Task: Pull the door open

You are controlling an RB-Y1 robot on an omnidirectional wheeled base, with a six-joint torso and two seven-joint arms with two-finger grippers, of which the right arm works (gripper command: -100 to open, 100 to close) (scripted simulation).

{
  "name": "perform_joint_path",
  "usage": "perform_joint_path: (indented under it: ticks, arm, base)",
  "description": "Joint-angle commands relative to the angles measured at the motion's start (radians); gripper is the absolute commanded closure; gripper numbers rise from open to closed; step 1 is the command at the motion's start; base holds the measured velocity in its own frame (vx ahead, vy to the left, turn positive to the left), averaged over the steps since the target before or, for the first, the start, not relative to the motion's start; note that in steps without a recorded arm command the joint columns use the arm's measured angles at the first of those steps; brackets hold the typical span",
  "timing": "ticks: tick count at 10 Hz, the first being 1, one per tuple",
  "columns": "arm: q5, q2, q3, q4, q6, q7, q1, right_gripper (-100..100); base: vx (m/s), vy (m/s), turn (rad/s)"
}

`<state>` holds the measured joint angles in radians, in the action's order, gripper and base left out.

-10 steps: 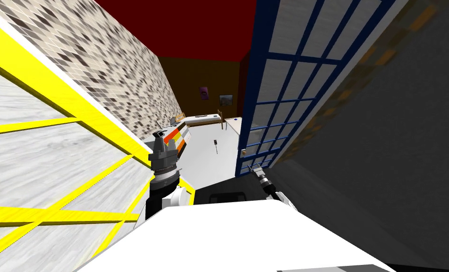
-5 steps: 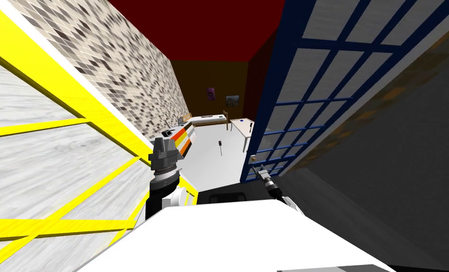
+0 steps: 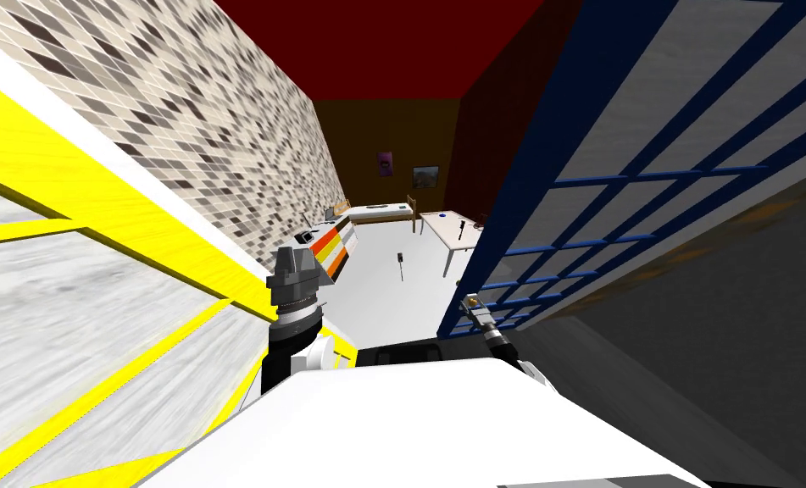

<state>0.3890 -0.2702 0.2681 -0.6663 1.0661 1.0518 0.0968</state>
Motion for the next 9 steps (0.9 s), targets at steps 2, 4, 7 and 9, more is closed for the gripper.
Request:
perform_joint_path:
  ticks: [2,4,7,9]
  arm:
    - [0.001,0.001,-0.001,-0.002,-0.003,-0.001,0.001,100]
    - [0.001,0.001,-0.001,-0.002,-0.003,-0.001,0.001,100]
    - [-0.008,-0.002,-0.001,-0.002,-0.008,-0.036,0.0,100]
    - [-0.014,-0.002,-0.003,-0.002,-0.009,-0.065,-0.001,100]
  base:
    - [-0.015,-0.009,-0.01]
    - [-0.014,-0.006,0.013]
    - [-0.005,-0.003,0.013]
    - [-0.021,-0.016,0.035]
